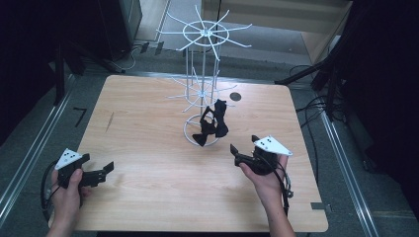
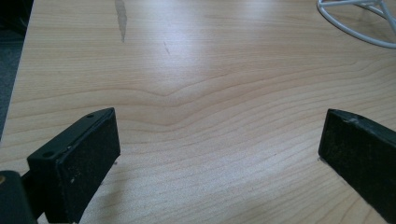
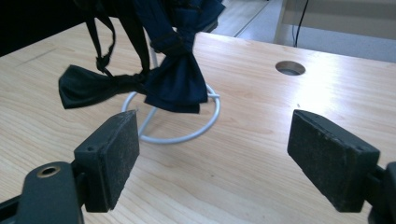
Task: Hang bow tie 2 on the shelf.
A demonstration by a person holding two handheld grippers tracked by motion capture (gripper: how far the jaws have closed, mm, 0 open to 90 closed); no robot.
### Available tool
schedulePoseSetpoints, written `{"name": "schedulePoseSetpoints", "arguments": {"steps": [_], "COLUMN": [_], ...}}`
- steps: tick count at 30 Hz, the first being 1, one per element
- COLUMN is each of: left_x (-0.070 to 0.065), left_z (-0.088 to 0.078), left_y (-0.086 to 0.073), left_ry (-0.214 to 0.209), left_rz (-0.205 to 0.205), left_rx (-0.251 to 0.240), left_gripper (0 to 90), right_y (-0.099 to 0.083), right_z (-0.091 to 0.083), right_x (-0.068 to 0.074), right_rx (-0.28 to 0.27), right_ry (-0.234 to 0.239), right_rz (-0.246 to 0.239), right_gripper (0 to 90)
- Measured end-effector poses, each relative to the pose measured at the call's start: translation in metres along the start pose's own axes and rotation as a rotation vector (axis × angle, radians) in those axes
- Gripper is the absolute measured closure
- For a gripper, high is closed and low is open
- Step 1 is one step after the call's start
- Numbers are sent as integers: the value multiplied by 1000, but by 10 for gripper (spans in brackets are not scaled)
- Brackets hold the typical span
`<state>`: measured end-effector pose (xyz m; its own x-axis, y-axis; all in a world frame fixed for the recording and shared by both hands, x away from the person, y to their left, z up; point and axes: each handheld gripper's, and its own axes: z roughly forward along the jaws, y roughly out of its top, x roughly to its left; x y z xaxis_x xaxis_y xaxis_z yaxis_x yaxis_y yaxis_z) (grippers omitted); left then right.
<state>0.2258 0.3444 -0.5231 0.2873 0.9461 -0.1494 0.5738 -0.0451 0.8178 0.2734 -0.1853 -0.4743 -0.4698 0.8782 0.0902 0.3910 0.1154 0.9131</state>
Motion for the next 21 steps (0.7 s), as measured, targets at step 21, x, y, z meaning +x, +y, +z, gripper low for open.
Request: {"name": "schedulePoseSetpoints", "arguments": {"steps": [21], "left_x": [0], "left_z": [0], "left_y": [0], "left_ry": [3], "left_rz": [-2], "left_rx": [0], "left_gripper": [0], "right_y": [-29], "right_z": [-29], "right_x": [-38], "right_rx": [6], "right_ry": [-51], "right_rz": [68], "right_gripper": [137]}}
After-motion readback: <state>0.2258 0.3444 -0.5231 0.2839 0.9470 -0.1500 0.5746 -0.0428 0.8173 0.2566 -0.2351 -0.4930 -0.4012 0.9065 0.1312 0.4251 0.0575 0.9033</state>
